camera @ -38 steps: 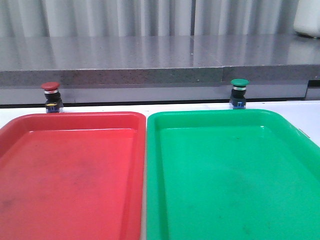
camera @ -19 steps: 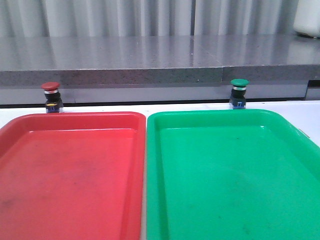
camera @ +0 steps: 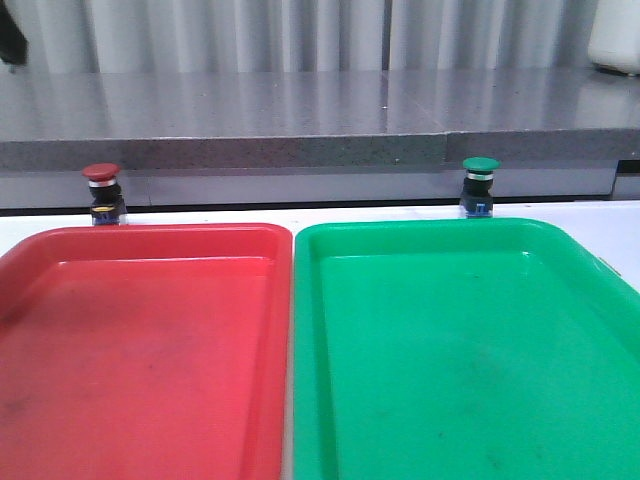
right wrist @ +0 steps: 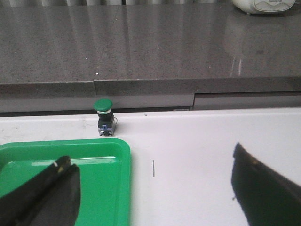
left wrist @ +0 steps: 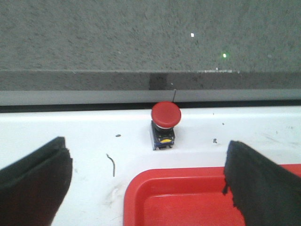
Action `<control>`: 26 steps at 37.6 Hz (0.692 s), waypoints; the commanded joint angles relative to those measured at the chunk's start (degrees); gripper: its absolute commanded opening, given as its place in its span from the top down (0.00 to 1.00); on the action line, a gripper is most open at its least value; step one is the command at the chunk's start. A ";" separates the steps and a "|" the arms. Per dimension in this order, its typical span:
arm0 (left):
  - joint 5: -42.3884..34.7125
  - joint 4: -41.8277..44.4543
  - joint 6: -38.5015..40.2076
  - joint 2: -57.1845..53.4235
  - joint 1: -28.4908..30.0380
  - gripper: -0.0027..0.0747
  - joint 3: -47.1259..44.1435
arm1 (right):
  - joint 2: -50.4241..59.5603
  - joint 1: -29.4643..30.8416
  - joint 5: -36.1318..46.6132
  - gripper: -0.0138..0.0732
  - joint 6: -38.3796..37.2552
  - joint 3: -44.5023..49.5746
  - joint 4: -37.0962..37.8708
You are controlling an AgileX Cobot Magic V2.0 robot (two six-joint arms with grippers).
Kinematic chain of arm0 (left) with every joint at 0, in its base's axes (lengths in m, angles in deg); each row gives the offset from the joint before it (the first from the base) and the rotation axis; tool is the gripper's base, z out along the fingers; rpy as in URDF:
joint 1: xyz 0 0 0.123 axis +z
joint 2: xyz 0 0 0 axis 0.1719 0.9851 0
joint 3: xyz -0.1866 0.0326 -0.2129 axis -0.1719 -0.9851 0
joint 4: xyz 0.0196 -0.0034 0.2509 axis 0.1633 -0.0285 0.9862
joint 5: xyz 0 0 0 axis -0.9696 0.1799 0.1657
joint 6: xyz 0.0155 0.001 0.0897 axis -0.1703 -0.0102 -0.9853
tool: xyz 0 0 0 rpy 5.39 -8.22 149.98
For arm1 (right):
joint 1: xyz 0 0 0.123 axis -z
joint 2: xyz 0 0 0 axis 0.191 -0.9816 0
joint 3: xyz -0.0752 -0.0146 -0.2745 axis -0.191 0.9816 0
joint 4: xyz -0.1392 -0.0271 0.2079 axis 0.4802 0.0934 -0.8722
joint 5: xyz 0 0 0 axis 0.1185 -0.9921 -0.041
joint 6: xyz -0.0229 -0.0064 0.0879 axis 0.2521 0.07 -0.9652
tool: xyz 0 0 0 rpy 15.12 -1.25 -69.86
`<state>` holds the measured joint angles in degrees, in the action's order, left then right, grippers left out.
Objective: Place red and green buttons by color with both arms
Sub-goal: 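Lower the left gripper onto the red-capped button and grasp it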
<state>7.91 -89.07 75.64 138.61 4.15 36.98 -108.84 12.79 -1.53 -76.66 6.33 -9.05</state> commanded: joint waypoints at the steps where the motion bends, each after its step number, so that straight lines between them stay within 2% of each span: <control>1: 1.84 0.89 -0.05 6.93 -1.45 0.17 8.92 | -0.61 0.46 4.22 0.08 0.07 -2.12 -0.05; 11: 14.95 0.52 0.05 25.45 -1.59 0.17 28.82 | -0.61 0.46 4.22 0.08 0.07 -2.12 -0.05; 17: 16.00 0.52 0.05 31.85 -1.71 0.17 36.18 | -0.61 0.46 4.16 0.08 0.07 -2.12 -0.05; 21: 14.08 0.52 0.05 33.84 -1.68 0.17 37.55 | -0.61 0.46 4.16 0.08 0.07 -2.12 -0.05; 23: 13.93 0.52 0.05 34.53 -1.68 0.20 37.55 | -0.61 0.46 4.11 0.08 0.07 -2.12 -0.05; 26: 14.27 0.52 0.05 35.16 -1.68 0.35 37.55 | -0.61 0.46 4.11 0.08 0.07 -2.12 -0.05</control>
<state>25.32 -88.56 75.64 176.73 2.98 72.71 -108.84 12.79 -1.65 -76.66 6.33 -9.05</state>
